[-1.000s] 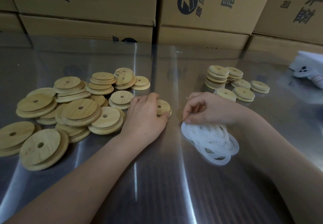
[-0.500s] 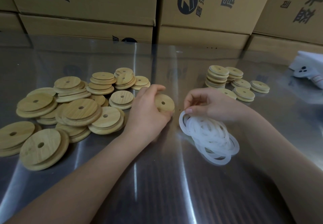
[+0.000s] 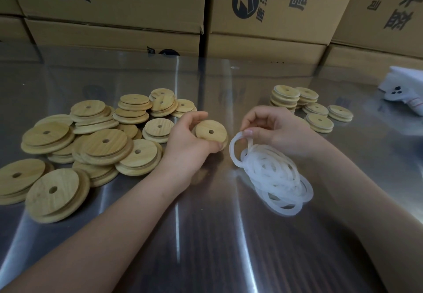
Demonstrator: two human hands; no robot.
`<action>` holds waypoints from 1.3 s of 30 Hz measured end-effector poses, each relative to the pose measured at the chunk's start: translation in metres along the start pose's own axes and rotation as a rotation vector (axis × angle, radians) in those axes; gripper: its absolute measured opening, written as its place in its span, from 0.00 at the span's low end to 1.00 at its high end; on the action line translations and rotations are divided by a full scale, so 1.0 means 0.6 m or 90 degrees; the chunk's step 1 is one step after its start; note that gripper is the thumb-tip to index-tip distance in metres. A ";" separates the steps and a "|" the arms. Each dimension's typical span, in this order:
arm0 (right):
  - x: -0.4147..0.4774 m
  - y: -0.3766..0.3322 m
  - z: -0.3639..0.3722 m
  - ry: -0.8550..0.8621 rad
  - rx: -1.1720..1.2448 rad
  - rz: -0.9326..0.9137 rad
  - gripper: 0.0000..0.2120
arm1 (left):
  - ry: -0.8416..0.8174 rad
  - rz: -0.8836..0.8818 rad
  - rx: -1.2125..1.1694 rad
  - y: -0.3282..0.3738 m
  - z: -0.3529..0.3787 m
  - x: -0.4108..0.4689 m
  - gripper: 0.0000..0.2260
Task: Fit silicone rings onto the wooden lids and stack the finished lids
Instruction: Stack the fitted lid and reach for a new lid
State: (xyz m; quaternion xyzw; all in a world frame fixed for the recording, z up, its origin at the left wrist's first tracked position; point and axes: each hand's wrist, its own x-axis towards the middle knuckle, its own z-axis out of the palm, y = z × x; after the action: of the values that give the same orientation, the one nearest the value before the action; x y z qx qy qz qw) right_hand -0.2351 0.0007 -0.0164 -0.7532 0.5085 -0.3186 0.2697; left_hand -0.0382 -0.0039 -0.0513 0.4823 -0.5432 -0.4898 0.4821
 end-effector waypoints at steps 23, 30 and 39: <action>0.000 -0.008 -0.001 0.056 0.161 -0.050 0.06 | -0.041 -0.076 -0.234 0.000 -0.005 0.007 0.31; 0.000 -0.012 0.005 0.039 0.243 -0.049 0.06 | -0.099 -0.072 -0.284 0.001 -0.006 0.003 0.30; -0.001 -0.016 0.014 0.059 0.233 -0.025 0.05 | -0.156 -0.147 -0.364 0.010 -0.002 0.003 0.13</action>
State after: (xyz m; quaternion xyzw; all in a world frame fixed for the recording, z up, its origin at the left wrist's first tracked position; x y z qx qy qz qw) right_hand -0.2233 0.0051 -0.0150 -0.6858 0.4392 -0.4451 0.3724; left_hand -0.0376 -0.0052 -0.0453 0.3235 -0.3792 -0.7282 0.4705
